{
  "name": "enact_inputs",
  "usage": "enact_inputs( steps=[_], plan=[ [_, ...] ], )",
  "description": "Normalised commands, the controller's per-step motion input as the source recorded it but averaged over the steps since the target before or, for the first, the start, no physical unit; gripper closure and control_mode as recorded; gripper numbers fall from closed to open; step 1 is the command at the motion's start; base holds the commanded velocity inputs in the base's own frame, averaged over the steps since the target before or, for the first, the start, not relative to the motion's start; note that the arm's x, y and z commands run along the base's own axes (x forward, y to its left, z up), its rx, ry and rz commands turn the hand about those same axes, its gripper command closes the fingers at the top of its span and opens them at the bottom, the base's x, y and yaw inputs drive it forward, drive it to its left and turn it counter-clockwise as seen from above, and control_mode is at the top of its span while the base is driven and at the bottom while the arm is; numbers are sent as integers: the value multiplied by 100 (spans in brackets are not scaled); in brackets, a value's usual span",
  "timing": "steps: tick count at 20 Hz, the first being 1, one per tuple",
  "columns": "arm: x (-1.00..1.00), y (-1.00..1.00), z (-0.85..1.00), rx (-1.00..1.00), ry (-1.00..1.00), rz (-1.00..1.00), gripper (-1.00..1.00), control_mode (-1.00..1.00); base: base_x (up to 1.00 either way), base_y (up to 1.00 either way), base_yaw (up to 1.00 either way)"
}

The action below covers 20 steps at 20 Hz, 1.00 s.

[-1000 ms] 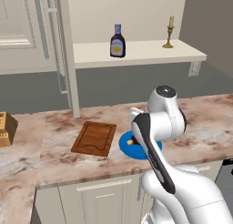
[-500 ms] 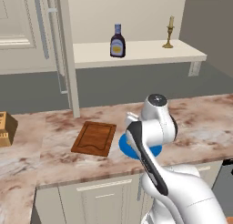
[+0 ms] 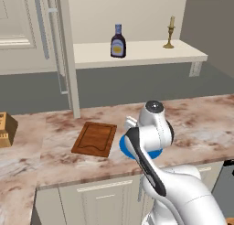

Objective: Pick the steak from the plate and place it on the cutting board. Then pick the condiment bottle from the cabinet and place it next to the cutting board.

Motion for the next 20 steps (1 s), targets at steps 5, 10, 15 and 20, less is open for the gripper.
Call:
enact_inputs(
  steps=[5,10,15,20],
  plan=[
    [29,0,-10,4,0,-4,-100,-100,0,0,0],
    [24,0,-15,1,0,-5,-100,-100,0,0,0],
    [21,5,-16,0,0,-4,-100,-100,0,0,0],
    [21,8,-16,1,4,-4,-100,-100,0,0,0]
  ],
)
